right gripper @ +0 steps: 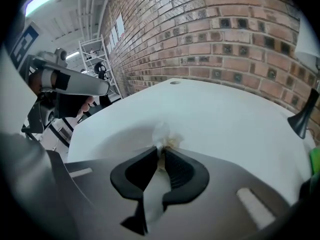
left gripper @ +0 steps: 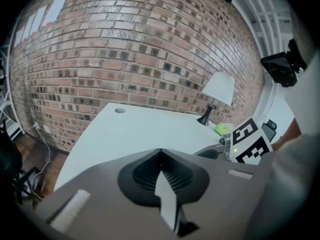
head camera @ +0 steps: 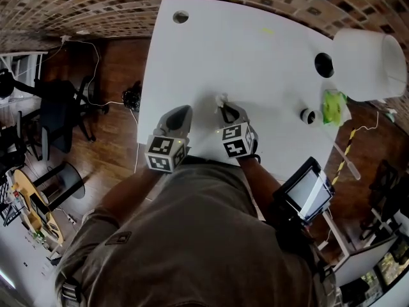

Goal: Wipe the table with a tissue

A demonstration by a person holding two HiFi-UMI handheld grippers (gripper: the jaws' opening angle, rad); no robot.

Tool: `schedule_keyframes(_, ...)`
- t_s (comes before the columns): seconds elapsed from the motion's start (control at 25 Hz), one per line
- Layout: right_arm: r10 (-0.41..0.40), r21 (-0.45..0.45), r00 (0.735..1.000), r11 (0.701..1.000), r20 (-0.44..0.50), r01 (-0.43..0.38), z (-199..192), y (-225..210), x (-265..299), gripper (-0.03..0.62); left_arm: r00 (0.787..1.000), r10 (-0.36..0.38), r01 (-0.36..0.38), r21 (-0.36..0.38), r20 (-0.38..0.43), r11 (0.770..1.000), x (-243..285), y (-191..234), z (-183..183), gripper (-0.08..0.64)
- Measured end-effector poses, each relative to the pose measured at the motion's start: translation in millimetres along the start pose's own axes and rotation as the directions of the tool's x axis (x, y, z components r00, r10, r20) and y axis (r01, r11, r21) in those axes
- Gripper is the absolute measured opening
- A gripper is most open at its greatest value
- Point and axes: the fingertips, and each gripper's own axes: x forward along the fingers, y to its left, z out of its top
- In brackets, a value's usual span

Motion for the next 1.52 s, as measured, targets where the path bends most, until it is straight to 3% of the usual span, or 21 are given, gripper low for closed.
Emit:
schedule_keyframes(0.24,-0.092,0.076,0.996,0.993,0.017,0.091,0,-47,-8,0.060,0.999,-0.029,0.029,-0.008,-0.013,1.000,9,-9,0,0.002)
schedule_keyframes(0.48,-0.195,0.183,0.981,0.964,0.007,0.191,-12,-92,-28,0.060,0.997,-0.071,0.072,0.010,-0.028,0.997,20,-22,3,0.002)
schedule_keyframes(0.84,-0.287,0.254,0.958,0.925,-0.023,0.284,-43,-117,-55,0.060,0.991,-0.133,0.134,0.045,-0.015,0.990,32,-44,9,0.002)
schedule_keyframes(1.04,-0.258,0.213,0.966,0.943,-0.017,0.256,-36,-100,-46,0.058,0.994,-0.111,0.112,0.036,-0.011,0.993,23,-39,5,0.002)
schedule_keyframes(1.32,-0.132,0.122,0.991,0.984,0.002,0.131,-24,-43,-19,0.060,0.998,-0.070,0.070,0.011,-0.002,0.997,4,-21,1,0.002)
schedule_keyframes(1.52,-0.087,0.083,0.996,0.993,-0.020,0.088,-24,-15,-18,0.060,0.997,-0.072,0.072,0.018,0.008,0.997,-3,-18,-1,0.002)
